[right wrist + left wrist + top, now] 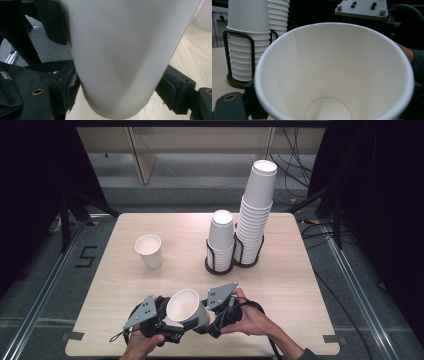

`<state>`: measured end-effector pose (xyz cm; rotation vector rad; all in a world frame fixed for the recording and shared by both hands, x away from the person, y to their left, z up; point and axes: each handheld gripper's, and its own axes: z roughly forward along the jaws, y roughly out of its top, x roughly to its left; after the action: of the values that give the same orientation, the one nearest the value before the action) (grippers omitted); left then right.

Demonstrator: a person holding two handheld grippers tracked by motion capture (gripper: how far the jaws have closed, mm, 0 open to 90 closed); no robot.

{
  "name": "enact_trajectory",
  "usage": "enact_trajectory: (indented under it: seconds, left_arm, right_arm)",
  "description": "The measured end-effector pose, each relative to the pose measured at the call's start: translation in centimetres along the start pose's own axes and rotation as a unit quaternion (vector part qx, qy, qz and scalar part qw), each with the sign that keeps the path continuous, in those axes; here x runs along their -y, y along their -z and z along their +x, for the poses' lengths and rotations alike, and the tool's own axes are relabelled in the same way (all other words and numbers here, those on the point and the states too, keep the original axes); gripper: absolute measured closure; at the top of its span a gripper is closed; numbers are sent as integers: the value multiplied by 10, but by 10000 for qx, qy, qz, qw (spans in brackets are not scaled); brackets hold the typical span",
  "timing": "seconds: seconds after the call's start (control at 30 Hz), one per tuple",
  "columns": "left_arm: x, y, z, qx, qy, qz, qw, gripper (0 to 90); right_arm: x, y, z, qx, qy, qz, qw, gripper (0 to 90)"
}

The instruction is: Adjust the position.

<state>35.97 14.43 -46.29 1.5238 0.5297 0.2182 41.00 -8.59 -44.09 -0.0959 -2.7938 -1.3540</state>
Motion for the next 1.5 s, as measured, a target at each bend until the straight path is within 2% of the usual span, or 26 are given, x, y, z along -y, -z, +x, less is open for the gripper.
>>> enact_trajectory:
  seconds: [0.07,0.17,0.23,0.27,0.4,0.57,0.63,0.67,0.83,0.87,0.9,0.93,0.97,1.03,1.13,1.17,1.27,1.37,1.43,1.47,1.5]
  left_arm:
    - [0,0,1,3,-5,31,10000,140]
    - [0,2,2,-47,97,21,9999,161]
    - [-2,4,3,-99,99,-48,9999,167]
    - [-3,5,4,-156,93,-63,9998,168]
    - [-6,10,7,-442,-10,-18,9990,171]
    - [-5,15,16,-900,-108,103,9958,170]
    - [-5,16,20,-1049,-135,147,9943,170]
    - [-5,16,20,-1049,-135,147,9943,170]
    - [-6,24,29,-1519,-228,220,9879,169]
    - [-6,24,29,-1519,-228,220,9879,169]
    - [-6,26,32,-1643,-306,196,9857,169]
    - [-6,27,34,-1694,-301,171,9849,168]
    - [-7,30,35,-1804,-285,264,9828,168]
    - [-7,33,37,-1951,-296,276,9800,167]
    - [-7,37,42,-2133,-370,321,9758,167]
    - [-7,38,43,-2198,-323,314,9745,167]
    - [-7,42,48,-2324,-288,320,9717,167]
    - [-7,44,50,-2404,-301,350,9696,167]
    - [-7,44,51,-2423,-300,340,9691,167]
    - [-7,45,52,-2478,-339,365,9675,167]
    - [-7,45,52,-2477,-367,377,9674,167]
  right_arm:
    - [1,-2,0,-52,-56,-28,10000,251]
    - [4,-4,-2,-121,-238,-143,9995,241]
    - [5,-4,-3,-38,-274,-147,9995,197]
    - [6,-3,-4,20,-335,-100,9994,172]
    - [14,3,-9,209,-487,-105,9985,172]
    - [27,17,-11,511,-680,-80,9963,172]
    - [32,22,-11,653,-722,-67,9952,179]
    - [32,22,-11,653,-722,-67,9952,179]
    - [43,29,-11,861,-868,-89,9925,188]
    - [45,30,-11,886,-882,-92,9921,188]
    - [47,32,-10,938,-967,-70,9909,188]
    - [48,32,-11,937,-936,-89,9912,190]
    - [49,34,-10,987,-931,-84,9907,195]
    - [51,35,-9,1004,-925,-154,9905,198]
    - [54,39,-8,1115,-1011,-173,9885,194]
    - [55,41,-8,1168,-998,-174,9880,192]
    - [60,43,-8,1219,-1146,-214,9857,191]
    - [63,45,-8,1311,-1128,-191,9847,184]
    - [64,45,-7,1300,-1172,-195,9844,182]
    - [65,45,-7,1310,-1166,-207,9843,183]
    - [66,45,-6,1337,-1169,-178,9839,183]
